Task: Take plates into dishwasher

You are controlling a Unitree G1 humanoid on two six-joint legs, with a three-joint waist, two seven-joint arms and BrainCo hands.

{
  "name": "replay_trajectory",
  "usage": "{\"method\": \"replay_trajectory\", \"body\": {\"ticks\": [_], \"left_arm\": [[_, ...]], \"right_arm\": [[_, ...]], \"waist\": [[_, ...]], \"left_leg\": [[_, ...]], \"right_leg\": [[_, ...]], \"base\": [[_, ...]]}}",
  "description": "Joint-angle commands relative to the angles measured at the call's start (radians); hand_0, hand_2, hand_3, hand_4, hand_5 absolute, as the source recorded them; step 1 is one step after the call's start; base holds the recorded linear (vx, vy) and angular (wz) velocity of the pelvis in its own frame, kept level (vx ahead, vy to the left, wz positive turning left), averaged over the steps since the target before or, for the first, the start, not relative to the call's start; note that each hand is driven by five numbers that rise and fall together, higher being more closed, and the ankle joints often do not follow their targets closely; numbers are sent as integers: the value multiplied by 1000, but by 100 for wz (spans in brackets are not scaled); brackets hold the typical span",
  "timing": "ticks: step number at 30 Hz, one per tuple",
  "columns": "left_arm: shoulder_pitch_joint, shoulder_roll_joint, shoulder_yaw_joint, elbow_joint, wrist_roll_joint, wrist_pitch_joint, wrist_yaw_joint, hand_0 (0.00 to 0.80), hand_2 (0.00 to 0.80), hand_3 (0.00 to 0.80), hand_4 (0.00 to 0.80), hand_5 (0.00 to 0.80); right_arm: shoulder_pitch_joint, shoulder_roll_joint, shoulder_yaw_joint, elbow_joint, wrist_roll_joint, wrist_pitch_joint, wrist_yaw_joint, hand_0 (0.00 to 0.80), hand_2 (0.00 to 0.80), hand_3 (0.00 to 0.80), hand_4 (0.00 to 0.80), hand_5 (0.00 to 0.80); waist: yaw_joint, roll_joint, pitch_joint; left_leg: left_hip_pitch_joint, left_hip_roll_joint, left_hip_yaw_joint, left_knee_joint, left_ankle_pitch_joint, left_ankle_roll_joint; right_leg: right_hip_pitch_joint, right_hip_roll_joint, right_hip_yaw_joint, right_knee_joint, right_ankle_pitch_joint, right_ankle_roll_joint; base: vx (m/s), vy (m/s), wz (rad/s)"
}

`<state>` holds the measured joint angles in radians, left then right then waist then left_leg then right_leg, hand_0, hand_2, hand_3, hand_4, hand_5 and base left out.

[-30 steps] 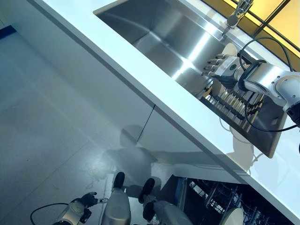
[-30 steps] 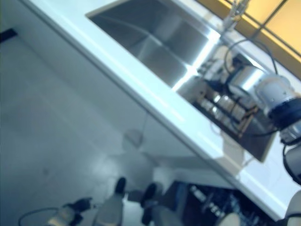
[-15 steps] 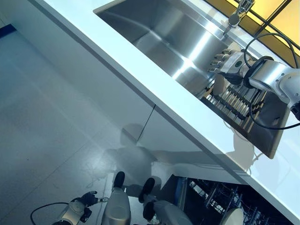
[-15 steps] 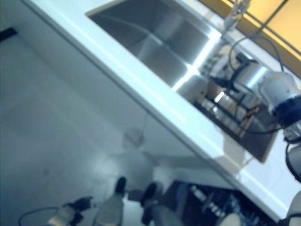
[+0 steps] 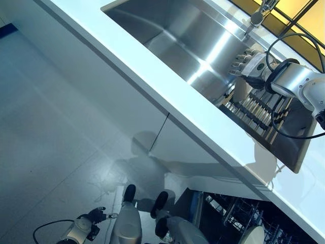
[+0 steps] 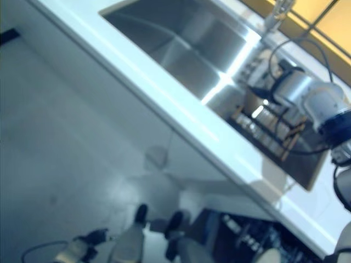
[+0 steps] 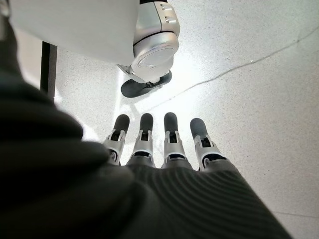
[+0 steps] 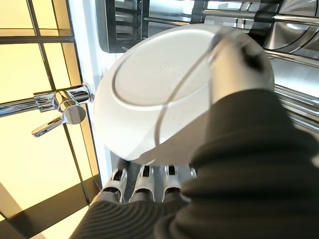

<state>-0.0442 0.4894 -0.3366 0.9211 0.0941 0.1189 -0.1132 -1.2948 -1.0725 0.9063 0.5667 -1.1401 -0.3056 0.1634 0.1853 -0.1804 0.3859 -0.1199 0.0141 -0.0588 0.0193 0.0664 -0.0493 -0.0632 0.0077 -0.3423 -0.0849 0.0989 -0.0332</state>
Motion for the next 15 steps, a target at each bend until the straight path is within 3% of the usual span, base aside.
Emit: {"method": "replay_trajectory", "body": {"ticks": [1,2,15], "left_arm": [[25,41,-22,-43,-27,-11,-6,0,0,0,0,0],[24,42,-21,-43,-28,-13,-7,0,0,0,0,0],[24,45,-32,-60,-59,-18,4,0,0,0,0,0]], "right_arm": [[-131,-54,61,42,-23,74,-18,565,565,565,565,565],[-135,-55,66,39,-22,76,-16,800,800,800,800,800],[-153,-60,90,36,-13,80,-36,800,800,800,800,800]], "waist": [[15,-11,-5],[14,-11,-4],[1,-2,6]], "left_leg": [[-43,-2,75,40,-129,51],[-43,-2,75,37,-128,52],[-52,-7,87,6,-119,55]], "right_leg": [[18,22,14,60,-158,30],[16,22,16,58,-156,31],[-9,26,34,33,-138,38]], "base": [[0,0,0],[0,0,0],[0,0,0]]}}
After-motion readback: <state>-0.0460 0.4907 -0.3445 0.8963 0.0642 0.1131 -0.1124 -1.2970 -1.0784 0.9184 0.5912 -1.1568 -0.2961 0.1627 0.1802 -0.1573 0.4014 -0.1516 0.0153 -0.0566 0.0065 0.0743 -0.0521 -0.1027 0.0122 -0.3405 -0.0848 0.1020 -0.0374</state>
